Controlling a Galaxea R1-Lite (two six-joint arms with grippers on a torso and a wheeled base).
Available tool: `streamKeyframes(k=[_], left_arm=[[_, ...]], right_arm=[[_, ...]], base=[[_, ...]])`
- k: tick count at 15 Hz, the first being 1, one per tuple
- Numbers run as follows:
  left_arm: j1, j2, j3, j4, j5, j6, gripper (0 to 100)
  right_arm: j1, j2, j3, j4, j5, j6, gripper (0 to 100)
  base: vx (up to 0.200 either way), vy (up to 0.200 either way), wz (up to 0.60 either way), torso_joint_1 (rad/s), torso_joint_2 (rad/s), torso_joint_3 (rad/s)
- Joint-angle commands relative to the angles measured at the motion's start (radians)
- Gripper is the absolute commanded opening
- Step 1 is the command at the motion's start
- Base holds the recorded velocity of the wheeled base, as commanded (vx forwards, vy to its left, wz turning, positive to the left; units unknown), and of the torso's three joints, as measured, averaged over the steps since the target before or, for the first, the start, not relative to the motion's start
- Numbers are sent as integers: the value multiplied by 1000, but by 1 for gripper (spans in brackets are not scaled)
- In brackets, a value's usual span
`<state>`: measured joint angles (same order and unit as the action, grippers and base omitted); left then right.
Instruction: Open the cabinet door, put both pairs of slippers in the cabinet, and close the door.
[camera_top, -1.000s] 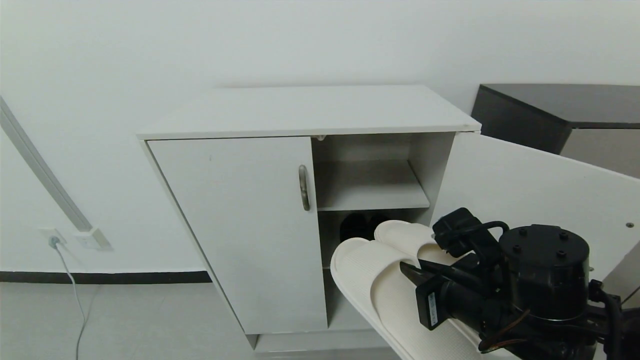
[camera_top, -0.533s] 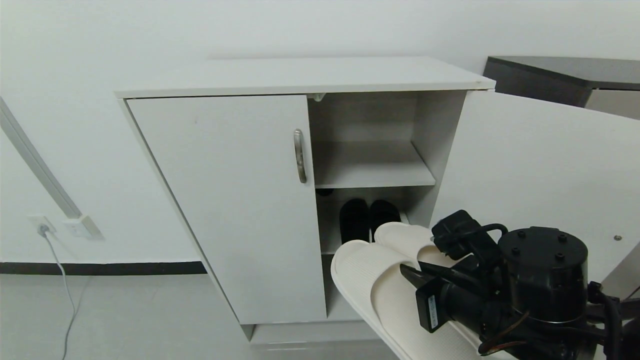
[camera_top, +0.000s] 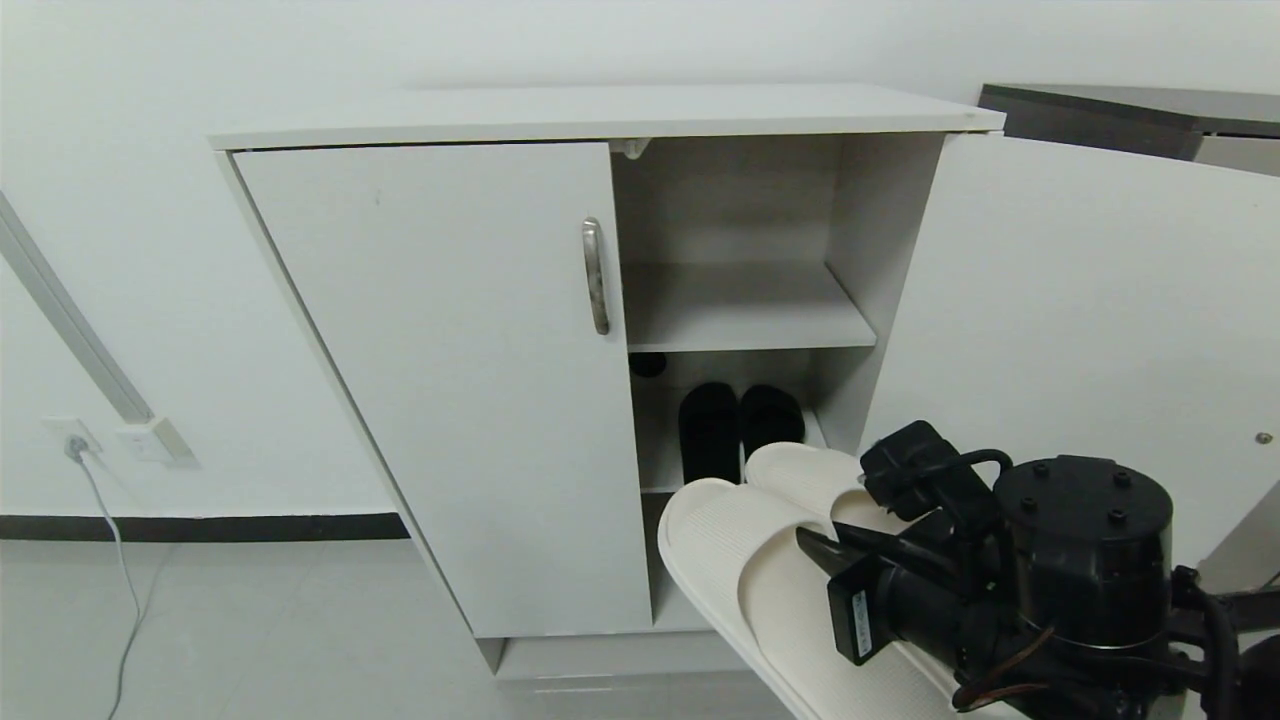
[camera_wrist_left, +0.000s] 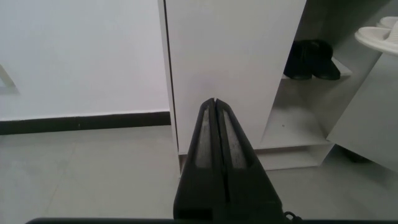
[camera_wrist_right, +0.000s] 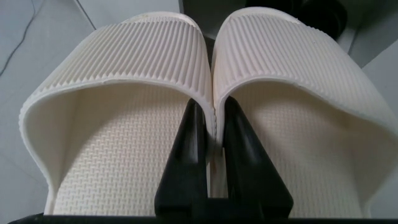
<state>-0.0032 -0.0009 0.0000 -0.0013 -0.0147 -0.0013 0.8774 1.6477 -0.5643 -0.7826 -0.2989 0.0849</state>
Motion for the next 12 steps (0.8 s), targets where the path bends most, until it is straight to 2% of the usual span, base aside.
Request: streamKeyframes(k=[1, 2, 3, 4, 5, 6, 8, 11, 12], left_arm=[[0, 1, 0, 0, 1, 0, 0], [0, 1, 0, 0, 1, 0, 0], [0, 1, 0, 0, 1, 1, 0], [0, 1, 0, 0, -1, 1, 0], [0, 1, 0, 0, -1, 1, 0], [0, 1, 0, 0, -1, 1, 0], [0, 1, 0, 0, 1, 0, 0], [0, 1, 0, 0, 1, 1, 0], [0, 1, 0, 0, 1, 1, 0]], right_arm=[[6, 34, 1, -35, -8, -34, 0], [20, 60, -5, -89, -37, -54, 0], [32, 123, -45, -165, -111, -59, 0], [40, 204, -148, -188, -236, -51, 0], [46, 251, -223, -182, -327, -48, 0], [57, 273, -289, -136, -355, -45, 0], [77, 253, -424, 101, -385, 30, 0], [86, 219, -773, 675, -500, 276, 0], [86, 218, -853, 769, -513, 311, 0]], base=[[0, 0, 0, 0, 0, 0], [0, 0, 0, 0, 0, 0], [0, 0, 0, 0, 0, 0], [0, 0, 0, 0, 0, 0], [0, 0, 0, 0, 0, 0], [0, 0, 0, 0, 0, 0], [0, 0, 0, 0, 0, 0], [0, 0, 0, 0, 0, 0], [0, 0, 0, 0, 0, 0]])
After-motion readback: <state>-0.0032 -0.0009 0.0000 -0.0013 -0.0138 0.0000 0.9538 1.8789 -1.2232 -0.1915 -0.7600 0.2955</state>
